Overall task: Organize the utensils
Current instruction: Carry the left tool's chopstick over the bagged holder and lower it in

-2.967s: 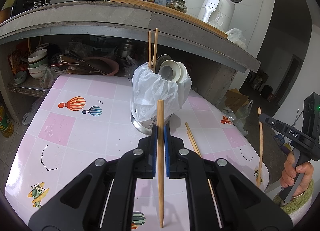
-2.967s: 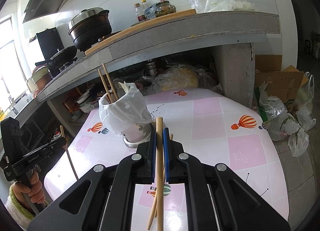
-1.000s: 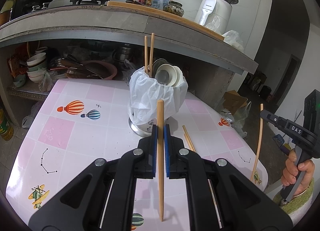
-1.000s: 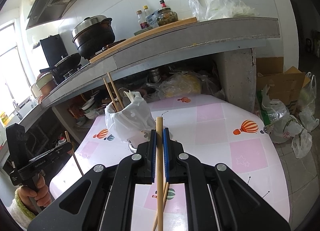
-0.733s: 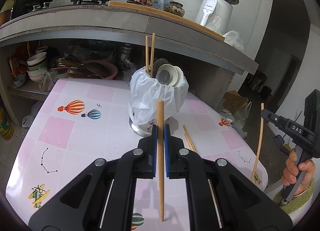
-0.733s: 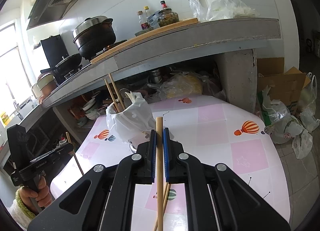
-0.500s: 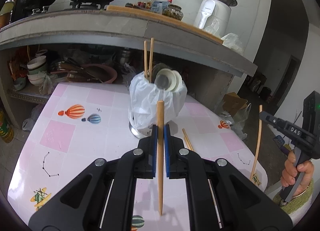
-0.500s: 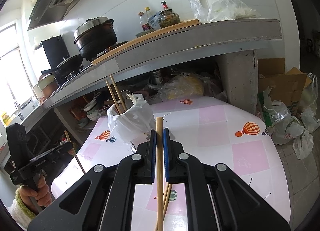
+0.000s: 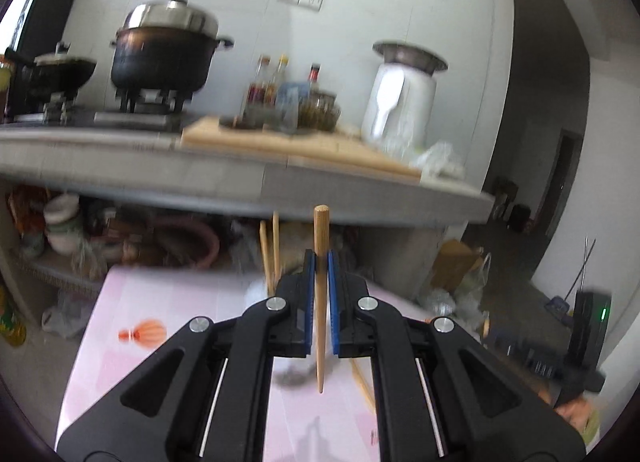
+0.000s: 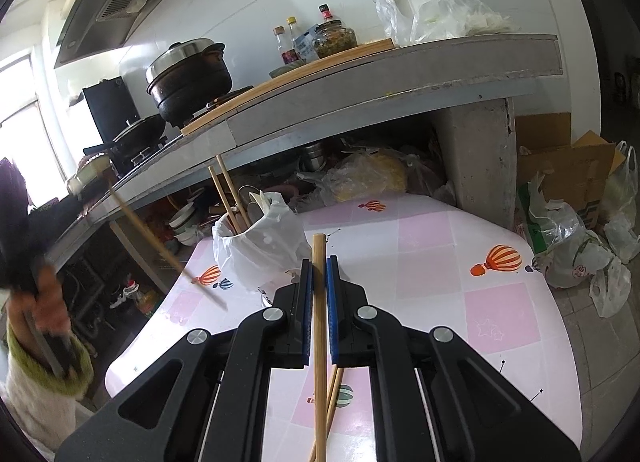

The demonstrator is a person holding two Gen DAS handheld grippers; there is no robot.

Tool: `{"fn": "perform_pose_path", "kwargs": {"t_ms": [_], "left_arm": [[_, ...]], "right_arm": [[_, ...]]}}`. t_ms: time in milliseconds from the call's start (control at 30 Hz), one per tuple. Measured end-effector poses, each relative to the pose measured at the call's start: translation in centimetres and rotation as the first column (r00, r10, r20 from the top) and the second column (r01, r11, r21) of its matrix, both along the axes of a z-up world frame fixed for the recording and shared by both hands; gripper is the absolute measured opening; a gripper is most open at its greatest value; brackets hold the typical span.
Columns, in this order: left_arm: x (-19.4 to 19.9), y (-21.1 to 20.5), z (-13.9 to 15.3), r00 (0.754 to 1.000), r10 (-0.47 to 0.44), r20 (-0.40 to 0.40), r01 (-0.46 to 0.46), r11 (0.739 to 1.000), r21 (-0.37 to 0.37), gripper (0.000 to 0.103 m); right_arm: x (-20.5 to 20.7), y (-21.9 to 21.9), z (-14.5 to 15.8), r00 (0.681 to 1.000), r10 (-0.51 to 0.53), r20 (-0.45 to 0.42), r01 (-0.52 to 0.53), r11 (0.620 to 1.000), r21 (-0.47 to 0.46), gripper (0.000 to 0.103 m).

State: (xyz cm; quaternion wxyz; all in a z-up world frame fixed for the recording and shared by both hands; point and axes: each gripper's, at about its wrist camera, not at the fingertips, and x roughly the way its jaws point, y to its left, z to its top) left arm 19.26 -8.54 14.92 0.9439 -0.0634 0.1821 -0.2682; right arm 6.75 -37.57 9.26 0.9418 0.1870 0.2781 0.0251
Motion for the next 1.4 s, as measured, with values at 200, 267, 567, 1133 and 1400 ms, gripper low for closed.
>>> {"fn": "perform_pose_path", "kwargs": {"t_ms": [200, 267, 567, 1133, 1400], "left_arm": [[3.5, -0.9, 3.9, 0.998, 0.018, 0.059, -0.016, 0.999, -0.041, 0.006], [5.0, -1.4, 4.4, 0.998, 0.025, 0.061, -0.022, 0.999, -0.049, 0.006], [11.1, -3.2, 1.7, 0.997, 0.068, -0.018, -0.069, 0.998, -0.005, 0.006], [13.7, -4.0, -3.7, 0.988, 0.089, -0.122, -0.085, 0.996, 0.035, 0.006], [13.0, -5.1, -6.4, 0.984, 0.066, -0.164, -0.053, 0.995, 0.08, 0.006]], "right_arm": [[0.2, -0.4, -0.1, 1.0, -0.007, -0.003, 0.007, 1.0, 0.005, 0.007], [0.2, -0.4, -0.2, 1.0, -0.009, -0.005, 0.009, 1.0, 0.003, 0.007], [0.6, -0.6, -0.5, 1.0, -0.013, -0.016, 0.013, 1.0, 0.001, 0.007], [0.8, -0.6, -0.7, 1.0, -0.013, -0.027, 0.013, 1.0, -0.002, 0.007], [0.7, -0.6, -0.7, 1.0, -0.011, -0.026, 0.011, 1.0, -0.001, 0.007]]}}
